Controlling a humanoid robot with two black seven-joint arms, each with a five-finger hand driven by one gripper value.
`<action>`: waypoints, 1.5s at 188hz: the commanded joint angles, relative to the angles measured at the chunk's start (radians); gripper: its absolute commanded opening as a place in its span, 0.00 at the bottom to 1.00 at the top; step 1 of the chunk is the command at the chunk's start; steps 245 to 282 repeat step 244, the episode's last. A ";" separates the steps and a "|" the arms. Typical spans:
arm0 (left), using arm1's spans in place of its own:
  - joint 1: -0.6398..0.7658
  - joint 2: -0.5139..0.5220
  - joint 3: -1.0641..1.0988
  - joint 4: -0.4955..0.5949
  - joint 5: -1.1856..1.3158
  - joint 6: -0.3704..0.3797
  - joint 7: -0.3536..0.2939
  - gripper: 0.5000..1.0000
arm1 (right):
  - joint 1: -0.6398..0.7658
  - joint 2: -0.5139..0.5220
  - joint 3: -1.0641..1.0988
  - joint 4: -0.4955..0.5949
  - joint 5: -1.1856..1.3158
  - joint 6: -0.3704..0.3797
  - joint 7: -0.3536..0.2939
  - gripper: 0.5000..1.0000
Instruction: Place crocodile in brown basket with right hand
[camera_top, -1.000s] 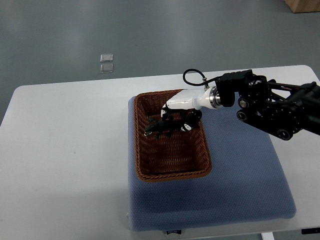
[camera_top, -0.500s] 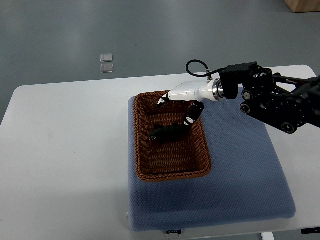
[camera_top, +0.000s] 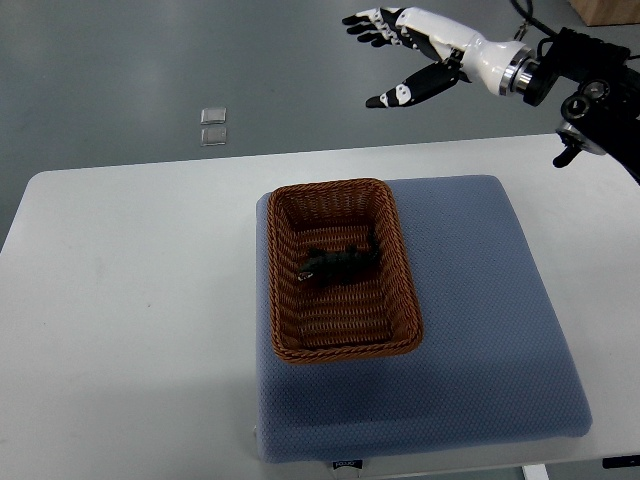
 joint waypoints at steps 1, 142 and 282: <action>0.000 0.000 0.000 0.000 0.000 0.000 0.000 1.00 | -0.045 0.009 0.077 -0.062 0.178 -0.027 0.003 0.83; 0.000 0.000 0.000 0.000 0.000 0.000 0.000 1.00 | -0.260 0.114 0.147 -0.399 0.870 -0.080 0.029 0.85; 0.000 0.000 0.000 0.000 0.000 0.000 0.000 1.00 | -0.312 0.157 0.135 -0.413 0.864 -0.086 0.081 0.85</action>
